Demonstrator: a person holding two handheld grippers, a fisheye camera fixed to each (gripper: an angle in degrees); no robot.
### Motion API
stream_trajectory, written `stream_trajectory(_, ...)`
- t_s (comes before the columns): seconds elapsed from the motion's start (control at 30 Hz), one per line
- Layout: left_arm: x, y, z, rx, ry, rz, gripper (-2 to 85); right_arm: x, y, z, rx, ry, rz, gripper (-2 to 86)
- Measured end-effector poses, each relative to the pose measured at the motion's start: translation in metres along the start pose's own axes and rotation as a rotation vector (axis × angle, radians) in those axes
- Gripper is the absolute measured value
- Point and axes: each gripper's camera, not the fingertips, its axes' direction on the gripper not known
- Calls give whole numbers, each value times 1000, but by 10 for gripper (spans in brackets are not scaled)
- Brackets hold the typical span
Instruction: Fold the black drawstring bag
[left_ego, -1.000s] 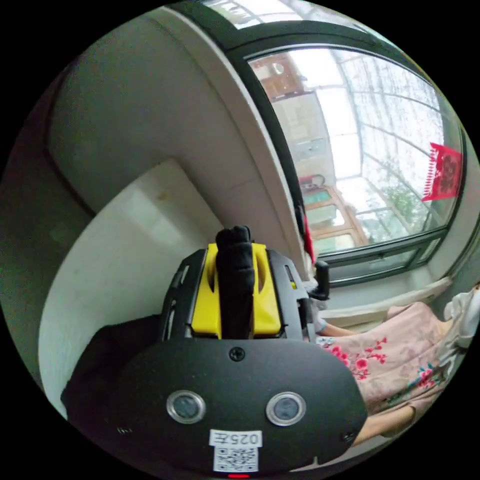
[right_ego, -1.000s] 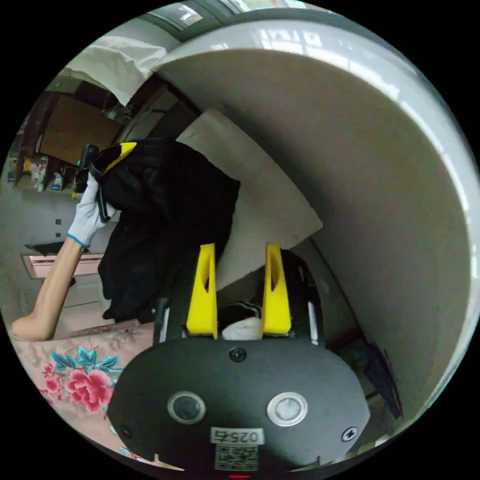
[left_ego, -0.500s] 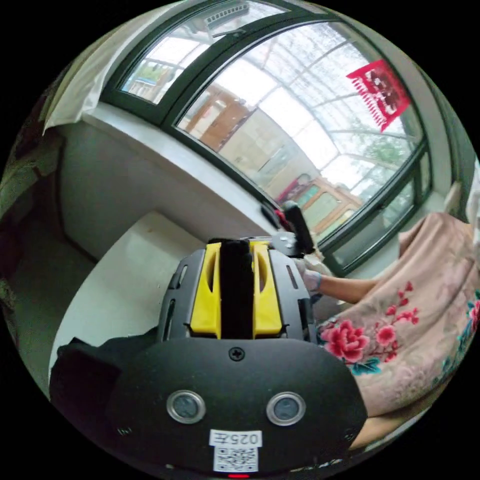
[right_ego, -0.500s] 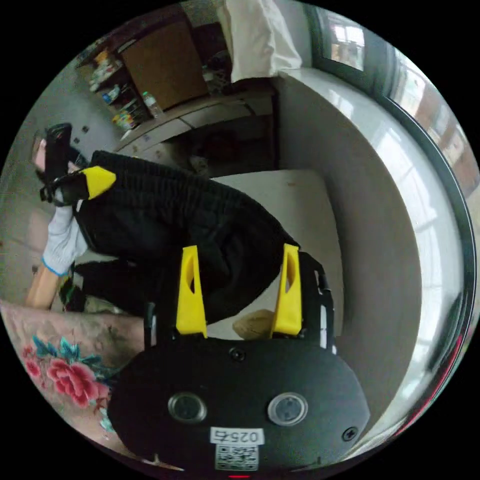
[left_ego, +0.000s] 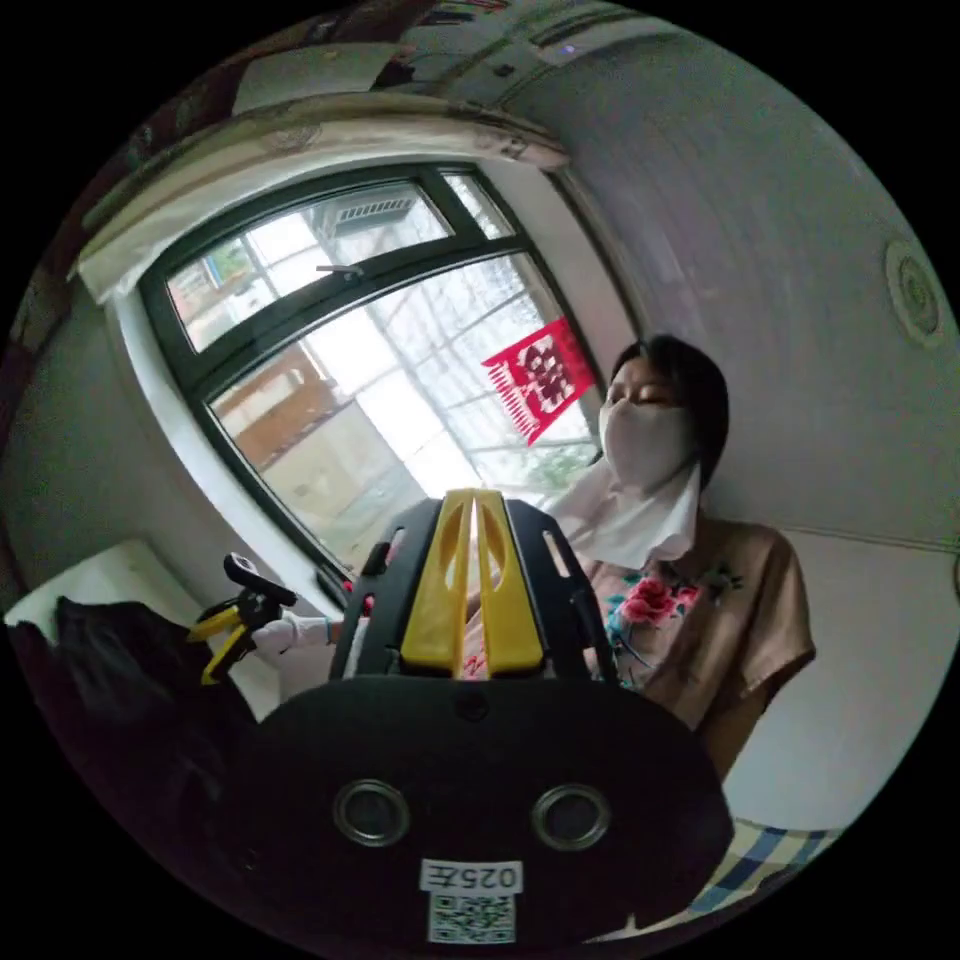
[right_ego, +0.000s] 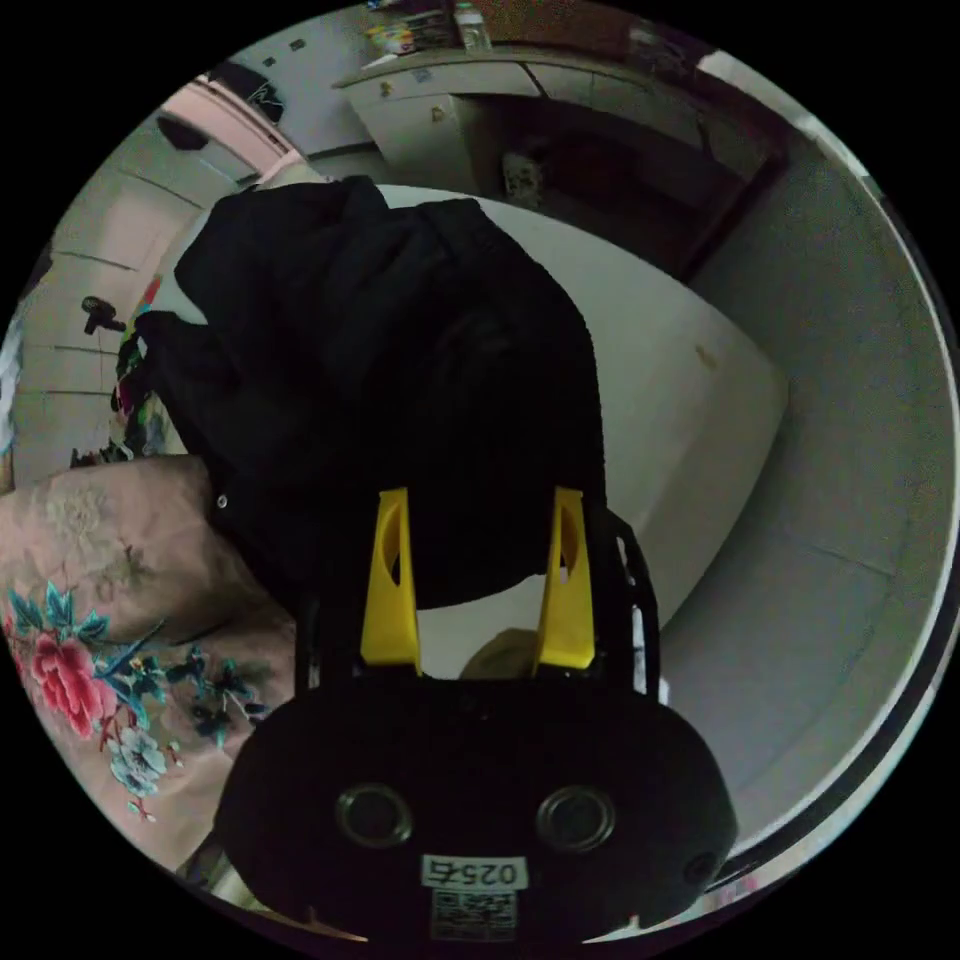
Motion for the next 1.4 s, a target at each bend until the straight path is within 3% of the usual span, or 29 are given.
stream_trajectory(0.07, 56, -8, 12, -87, -233, 61, -9, 7, 4, 0, 43, -34, 49, 190)
stream_trajectory(0.2, 198, -25, 73, -196, -1058, 279, -9, -2, 20, -2, 124, -15, 115, 187)
stream_trajectory(0.3, 255, -13, 122, -118, -1405, 401, -9, -13, 29, -5, 167, 13, 175, 177)
stream_trajectory(0.37, 267, 11, 148, -56, -1542, 494, -10, -21, 35, -10, 185, 25, 219, 155)
stream_trajectory(0.4, 264, 32, 167, -30, -1648, 609, -10, -28, 43, -18, 222, 18, 233, 130)
stream_trajectory(0.5, 237, 75, 196, 112, -1907, 683, -10, -33, 66, -45, 323, 37, 326, 128)
stream_trajectory(0.57, 222, 82, 198, 137, -1954, 546, -10, -21, 77, -55, 370, -28, 379, 135)
stream_trajectory(0.63, 214, 84, 183, 184, -1843, 358, -10, -1, 80, -52, 376, -78, 445, 138)
stream_trajectory(0.7, 216, 90, 154, 218, -1547, 343, -9, 26, 71, -36, 342, -92, 520, 137)
stream_trajectory(0.73, 217, 91, 148, 226, -1507, 357, -9, 31, 68, -31, 327, -96, 529, 136)
stream_trajectory(0.83, 222, 88, 141, 203, -1625, 436, -9, 34, 47, -6, 234, -112, 495, 116)
stream_trajectory(0.93, 211, 86, 156, 132, -1937, 507, -8, 14, 41, -13, 194, -91, 370, 64)
stream_trajectory(1.03, 207, 104, 151, 343, -2054, 592, -7, -2, 60, -39, 160, 7, 429, 46)
stream_trajectory(1.13, 203, 115, 110, 454, -2000, 399, 4, -27, 96, -62, 160, 200, 539, 46)
stream_trajectory(1.3, 145, 167, -18, 265, -1812, -104, 53, -54, 118, -29, 3, 276, 697, 56)
stream_trajectory(1.4, 129, 235, -92, 351, -1696, -365, 75, -68, 111, -39, 2, 340, 708, 57)
